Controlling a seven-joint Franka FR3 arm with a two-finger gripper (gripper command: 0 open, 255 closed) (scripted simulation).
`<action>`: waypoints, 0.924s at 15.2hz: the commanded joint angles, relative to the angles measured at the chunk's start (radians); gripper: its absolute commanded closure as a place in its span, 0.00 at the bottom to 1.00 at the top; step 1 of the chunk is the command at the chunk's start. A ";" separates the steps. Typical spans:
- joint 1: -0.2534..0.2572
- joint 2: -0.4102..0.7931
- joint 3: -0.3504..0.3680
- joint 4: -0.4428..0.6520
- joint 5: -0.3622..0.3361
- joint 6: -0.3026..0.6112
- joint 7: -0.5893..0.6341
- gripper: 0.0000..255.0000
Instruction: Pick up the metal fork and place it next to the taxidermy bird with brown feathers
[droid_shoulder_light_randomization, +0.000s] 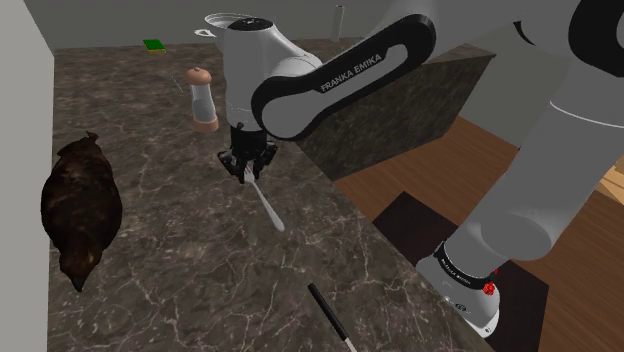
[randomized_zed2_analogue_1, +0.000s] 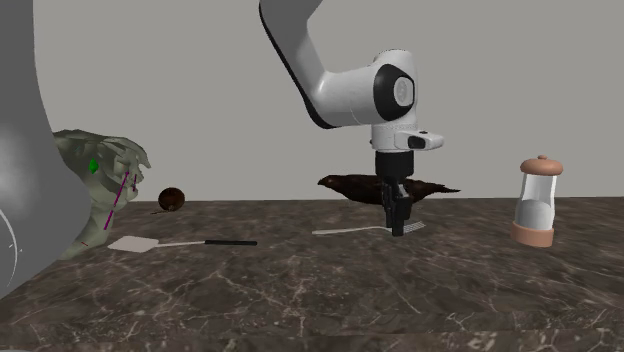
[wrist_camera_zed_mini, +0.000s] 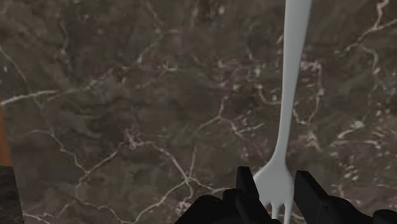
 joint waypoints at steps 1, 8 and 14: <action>0.002 0.017 -0.003 -0.009 -0.013 0.023 0.009 1.00; 0.005 0.034 -0.006 -0.018 -0.028 0.047 0.020 1.00; 0.005 0.034 -0.006 -0.018 -0.028 0.047 0.020 0.00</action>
